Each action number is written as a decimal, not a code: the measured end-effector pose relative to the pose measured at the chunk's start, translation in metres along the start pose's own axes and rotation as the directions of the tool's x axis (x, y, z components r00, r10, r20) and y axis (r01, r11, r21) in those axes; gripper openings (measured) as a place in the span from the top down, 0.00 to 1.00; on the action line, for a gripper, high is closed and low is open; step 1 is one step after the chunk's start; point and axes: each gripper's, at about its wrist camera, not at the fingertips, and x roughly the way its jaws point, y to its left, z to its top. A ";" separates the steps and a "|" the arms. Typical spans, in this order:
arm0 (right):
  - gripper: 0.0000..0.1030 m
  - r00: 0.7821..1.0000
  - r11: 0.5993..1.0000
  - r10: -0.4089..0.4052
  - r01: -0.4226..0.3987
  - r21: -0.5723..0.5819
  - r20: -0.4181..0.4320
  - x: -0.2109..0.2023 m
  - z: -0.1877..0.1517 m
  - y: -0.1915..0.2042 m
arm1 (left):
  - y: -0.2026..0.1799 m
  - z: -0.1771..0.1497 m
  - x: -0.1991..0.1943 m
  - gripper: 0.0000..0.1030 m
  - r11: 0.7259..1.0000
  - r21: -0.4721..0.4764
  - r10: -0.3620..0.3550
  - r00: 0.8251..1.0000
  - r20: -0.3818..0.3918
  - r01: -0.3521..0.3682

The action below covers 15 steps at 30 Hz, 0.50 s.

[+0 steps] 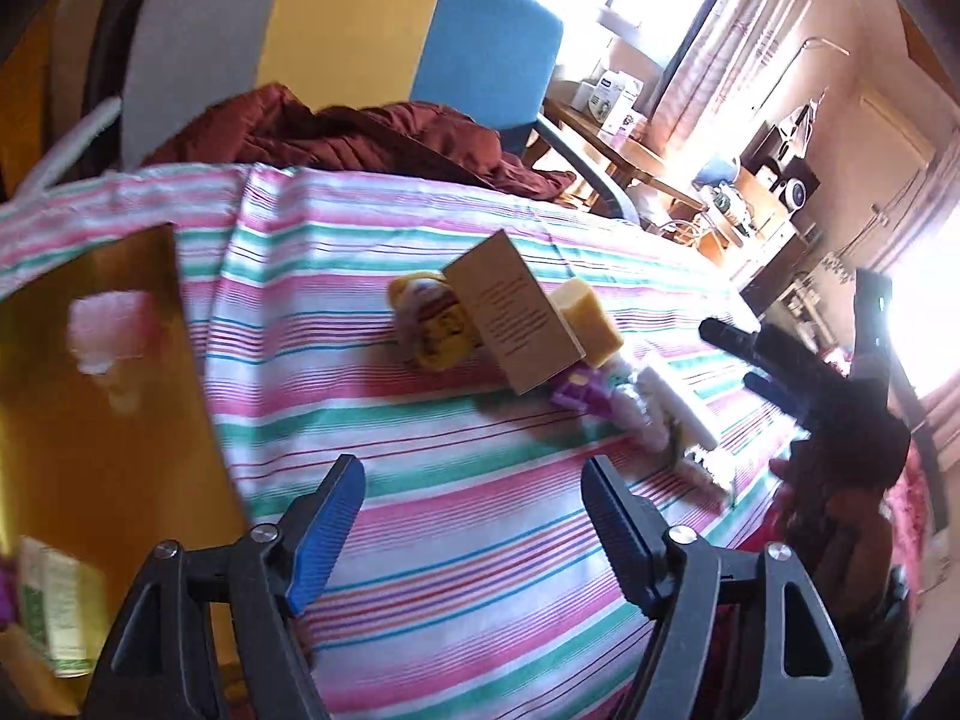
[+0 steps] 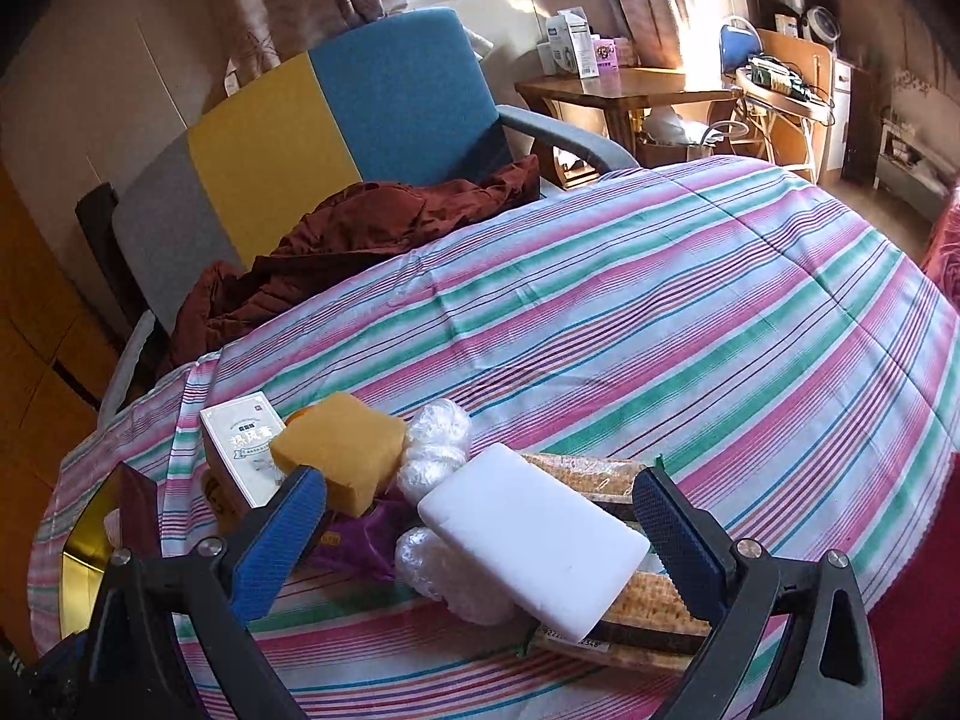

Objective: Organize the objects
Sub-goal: 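Move the left tool to the white cardboard box while the right tool approaches the yellow sponge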

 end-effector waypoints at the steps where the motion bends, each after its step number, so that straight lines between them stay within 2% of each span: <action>1: 0.00 1.000 1.000 0.000 0.000 -0.002 0.000 0.000 0.000 0.000 | -0.002 0.005 0.008 0.22 1.000 -0.012 -0.012 1.000 -0.008 0.012; 9: 0.00 1.000 1.000 0.018 -0.018 0.017 -0.010 0.003 0.000 -0.003 | -0.005 0.033 0.068 0.17 0.980 -0.169 -0.112 0.992 -0.050 0.102; 15: 0.00 1.000 0.999 0.023 -0.023 0.032 -0.009 0.003 0.001 -0.005 | 0.005 0.044 0.101 0.13 0.940 -0.306 -0.170 0.985 -0.035 0.152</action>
